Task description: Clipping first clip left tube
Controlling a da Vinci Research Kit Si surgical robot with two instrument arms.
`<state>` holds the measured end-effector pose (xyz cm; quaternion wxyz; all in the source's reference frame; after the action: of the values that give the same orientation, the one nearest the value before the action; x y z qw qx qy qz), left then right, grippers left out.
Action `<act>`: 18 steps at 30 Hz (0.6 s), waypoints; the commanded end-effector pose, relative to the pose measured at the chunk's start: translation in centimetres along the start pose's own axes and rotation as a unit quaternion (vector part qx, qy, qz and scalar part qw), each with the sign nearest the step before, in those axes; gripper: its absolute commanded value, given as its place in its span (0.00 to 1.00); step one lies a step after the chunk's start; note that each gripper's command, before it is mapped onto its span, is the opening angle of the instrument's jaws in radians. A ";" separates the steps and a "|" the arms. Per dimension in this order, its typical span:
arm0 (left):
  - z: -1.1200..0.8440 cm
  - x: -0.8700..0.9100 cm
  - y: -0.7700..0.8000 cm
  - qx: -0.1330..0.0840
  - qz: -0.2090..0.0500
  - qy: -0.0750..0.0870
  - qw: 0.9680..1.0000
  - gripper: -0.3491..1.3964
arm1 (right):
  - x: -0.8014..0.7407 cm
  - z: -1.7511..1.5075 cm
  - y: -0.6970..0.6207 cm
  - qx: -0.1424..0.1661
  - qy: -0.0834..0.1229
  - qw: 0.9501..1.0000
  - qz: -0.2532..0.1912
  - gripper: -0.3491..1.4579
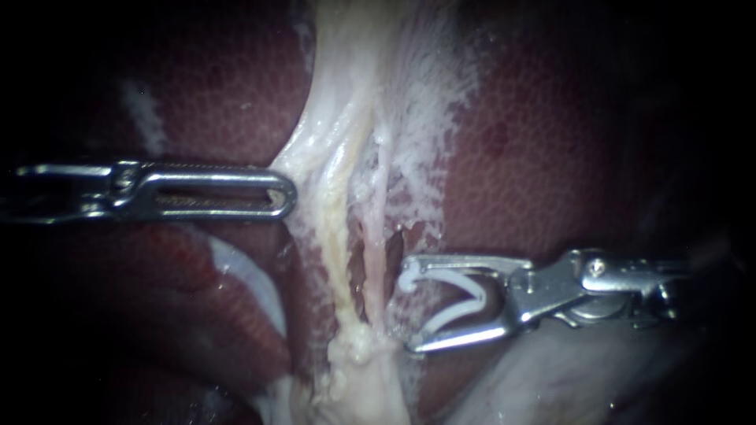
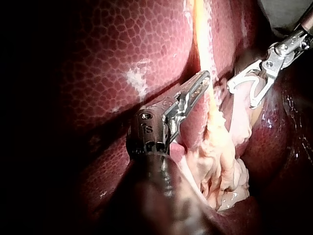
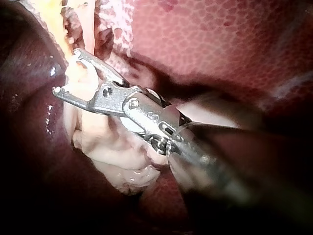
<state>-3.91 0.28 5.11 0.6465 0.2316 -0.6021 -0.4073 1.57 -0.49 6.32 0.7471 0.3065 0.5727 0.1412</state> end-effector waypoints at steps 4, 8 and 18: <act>0.00 0.00 -0.01 0.000 0.000 0.000 1.000 0.00 | -0.03 0.05 0.04 0.001 -0.002 1.000 0.001 0.52; 0.01 0.01 -0.01 0.000 0.001 0.000 1.000 0.00 | -0.06 0.10 0.11 -0.002 -0.009 1.000 0.004 0.52; 0.01 0.01 -0.01 0.000 0.001 0.000 1.000 0.00 | -0.14 0.26 0.28 -0.010 -0.027 1.000 0.002 0.51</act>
<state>-3.92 0.27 5.11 0.6467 0.2309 -0.6022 -0.4072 1.81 -0.43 6.64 0.7650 0.3045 0.5499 0.1399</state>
